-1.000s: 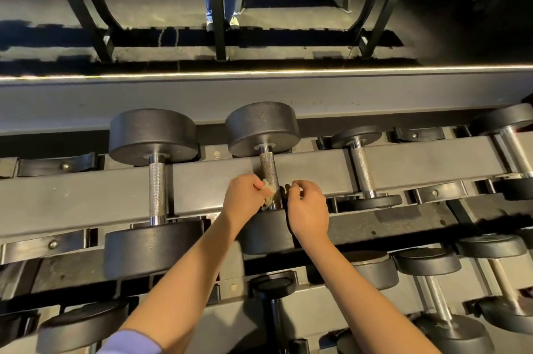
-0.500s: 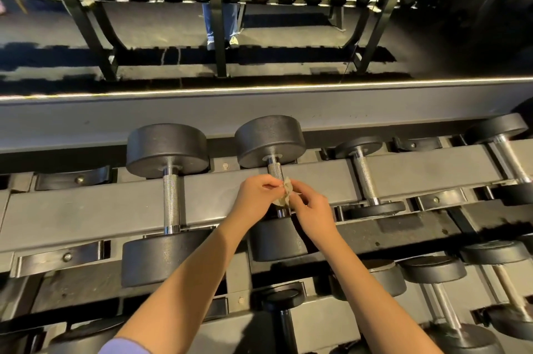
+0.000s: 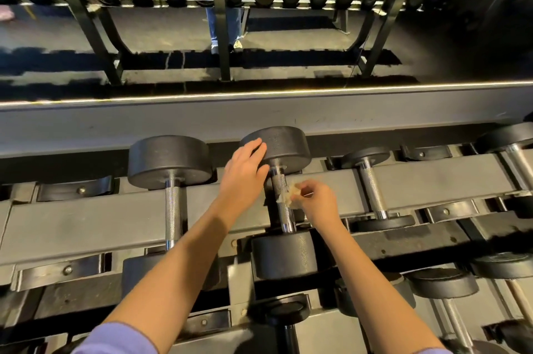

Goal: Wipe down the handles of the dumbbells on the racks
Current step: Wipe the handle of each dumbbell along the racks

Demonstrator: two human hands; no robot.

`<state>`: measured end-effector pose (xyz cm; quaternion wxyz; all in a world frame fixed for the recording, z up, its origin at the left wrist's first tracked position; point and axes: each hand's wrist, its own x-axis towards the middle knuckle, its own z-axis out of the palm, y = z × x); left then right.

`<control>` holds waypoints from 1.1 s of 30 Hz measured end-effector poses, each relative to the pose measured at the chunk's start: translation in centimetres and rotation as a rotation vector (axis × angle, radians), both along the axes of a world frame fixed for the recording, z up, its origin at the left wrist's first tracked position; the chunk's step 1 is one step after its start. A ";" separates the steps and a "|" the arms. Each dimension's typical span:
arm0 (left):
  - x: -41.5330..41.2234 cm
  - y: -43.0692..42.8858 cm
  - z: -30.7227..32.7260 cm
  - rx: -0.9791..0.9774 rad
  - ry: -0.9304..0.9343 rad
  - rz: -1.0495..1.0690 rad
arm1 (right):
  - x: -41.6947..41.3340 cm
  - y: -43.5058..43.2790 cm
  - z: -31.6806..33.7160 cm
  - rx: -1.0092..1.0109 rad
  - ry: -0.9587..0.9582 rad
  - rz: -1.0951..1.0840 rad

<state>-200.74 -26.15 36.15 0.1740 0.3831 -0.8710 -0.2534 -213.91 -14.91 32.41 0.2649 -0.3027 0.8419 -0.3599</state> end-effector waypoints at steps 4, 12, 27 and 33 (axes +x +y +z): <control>0.3 -0.4 -1.1 -0.059 0.001 -0.028 | 0.0 -0.4 -0.7 0.020 -0.002 0.023; 0.5 -0.6 -1.0 -0.074 0.054 -0.025 | -0.1 -4.0 0.2 -0.126 -0.025 -0.066; 0.2 -0.4 -1.0 0.006 0.075 0.012 | 1.1 -2.6 -0.1 -0.051 0.125 0.058; 0.2 -0.4 -0.7 0.005 0.027 0.012 | 1.0 -5.0 0.1 -0.143 -0.060 -0.182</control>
